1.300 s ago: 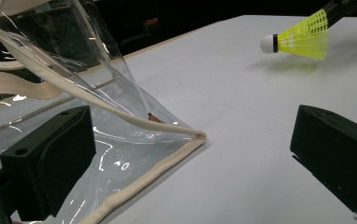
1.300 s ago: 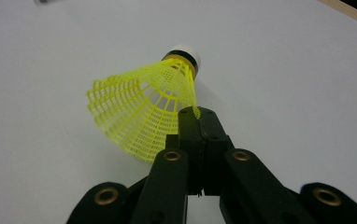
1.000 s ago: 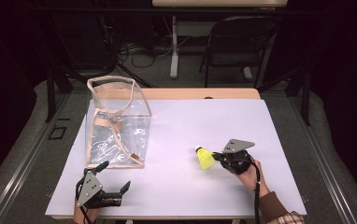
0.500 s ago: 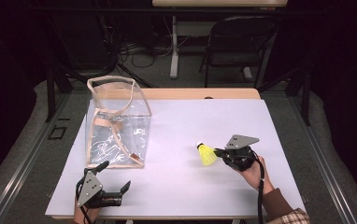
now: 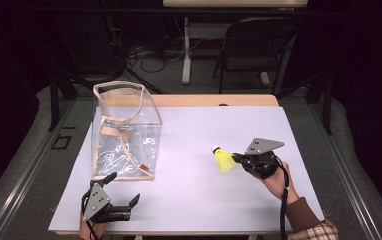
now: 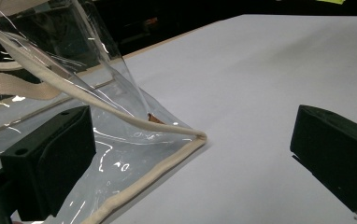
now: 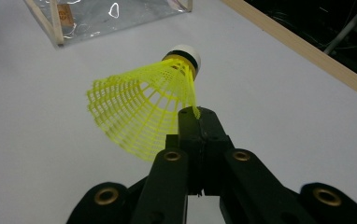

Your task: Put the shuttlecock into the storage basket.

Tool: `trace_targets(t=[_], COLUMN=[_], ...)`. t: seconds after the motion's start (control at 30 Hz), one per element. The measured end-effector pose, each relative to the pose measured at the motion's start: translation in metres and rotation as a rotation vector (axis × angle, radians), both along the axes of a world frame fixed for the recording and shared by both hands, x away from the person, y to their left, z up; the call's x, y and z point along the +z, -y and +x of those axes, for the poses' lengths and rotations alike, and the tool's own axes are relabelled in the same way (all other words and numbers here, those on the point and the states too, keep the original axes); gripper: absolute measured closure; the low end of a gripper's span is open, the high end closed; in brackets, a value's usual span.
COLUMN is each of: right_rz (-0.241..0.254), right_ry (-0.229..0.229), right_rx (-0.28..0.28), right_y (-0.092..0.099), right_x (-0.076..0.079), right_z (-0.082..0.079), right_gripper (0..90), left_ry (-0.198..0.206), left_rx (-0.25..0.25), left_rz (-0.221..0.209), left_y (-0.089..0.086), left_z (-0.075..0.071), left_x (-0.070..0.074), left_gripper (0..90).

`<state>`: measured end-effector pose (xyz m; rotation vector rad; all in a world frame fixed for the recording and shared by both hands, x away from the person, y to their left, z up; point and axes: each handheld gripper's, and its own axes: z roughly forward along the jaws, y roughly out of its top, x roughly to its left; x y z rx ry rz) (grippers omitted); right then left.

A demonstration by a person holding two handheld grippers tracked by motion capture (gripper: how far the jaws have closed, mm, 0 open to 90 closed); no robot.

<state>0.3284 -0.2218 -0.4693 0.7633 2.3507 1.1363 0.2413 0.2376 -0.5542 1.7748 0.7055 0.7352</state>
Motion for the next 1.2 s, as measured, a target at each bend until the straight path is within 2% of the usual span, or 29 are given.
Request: trace_targets(t=[0.6,1.2], right_rz=[0.0,0.009], right_ry=[0.031,0.054], right_rx=[0.01,0.028], right_y=[-0.005,-0.02], right_x=[0.016,0.03], right_z=[0.004,0.013], right_gripper=[90.0,90.0], left_ry=[-0.002,0.0], left_rx=[0.001,-0.002], left_rz=[-0.003,0.0], left_y=[0.0,0.0], left_z=[0.0,0.0], left_x=[0.0,0.0], left_gripper=[0.1,0.1])
